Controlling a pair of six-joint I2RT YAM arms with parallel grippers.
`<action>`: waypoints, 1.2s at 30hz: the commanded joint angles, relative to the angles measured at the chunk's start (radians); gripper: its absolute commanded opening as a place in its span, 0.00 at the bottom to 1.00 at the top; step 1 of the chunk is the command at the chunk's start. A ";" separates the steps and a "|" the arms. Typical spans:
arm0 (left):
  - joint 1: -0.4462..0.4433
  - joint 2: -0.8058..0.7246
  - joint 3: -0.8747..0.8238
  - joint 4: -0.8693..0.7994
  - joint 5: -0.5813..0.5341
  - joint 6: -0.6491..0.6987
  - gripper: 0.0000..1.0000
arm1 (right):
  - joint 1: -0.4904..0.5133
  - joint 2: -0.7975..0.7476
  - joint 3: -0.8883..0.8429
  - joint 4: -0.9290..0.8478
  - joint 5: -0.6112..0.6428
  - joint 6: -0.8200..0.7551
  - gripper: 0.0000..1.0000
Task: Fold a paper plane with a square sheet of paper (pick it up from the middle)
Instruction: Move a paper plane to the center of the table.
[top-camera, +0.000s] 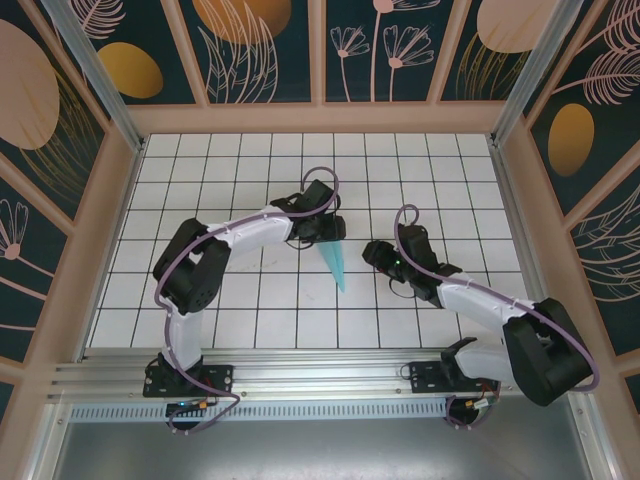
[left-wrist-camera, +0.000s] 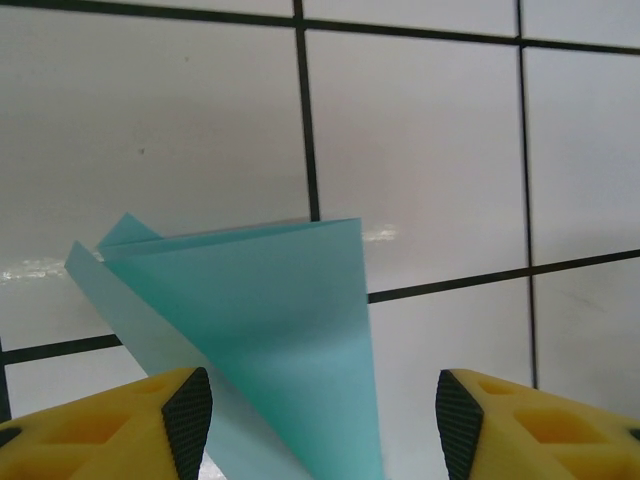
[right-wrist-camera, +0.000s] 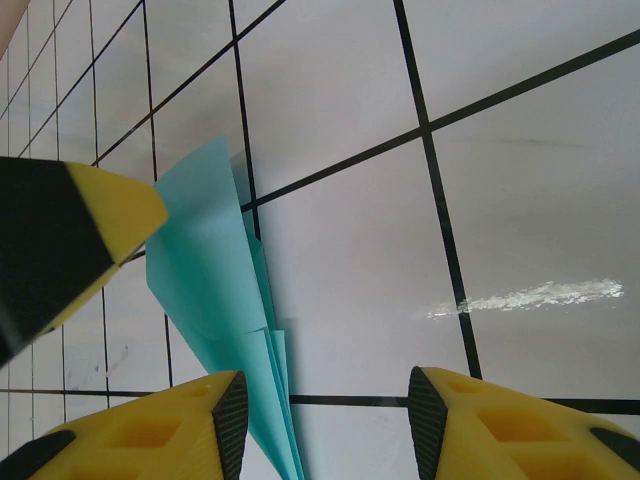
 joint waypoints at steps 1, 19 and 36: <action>-0.001 0.015 0.016 -0.065 -0.036 -0.007 0.64 | -0.008 0.013 -0.019 0.035 0.021 0.016 0.49; -0.001 0.005 0.008 -0.064 -0.061 -0.031 0.67 | -0.008 0.044 -0.012 0.093 0.055 0.009 0.48; -0.002 -0.050 -0.039 -0.061 -0.090 -0.044 0.47 | -0.008 0.102 0.024 0.127 -0.028 -0.003 0.49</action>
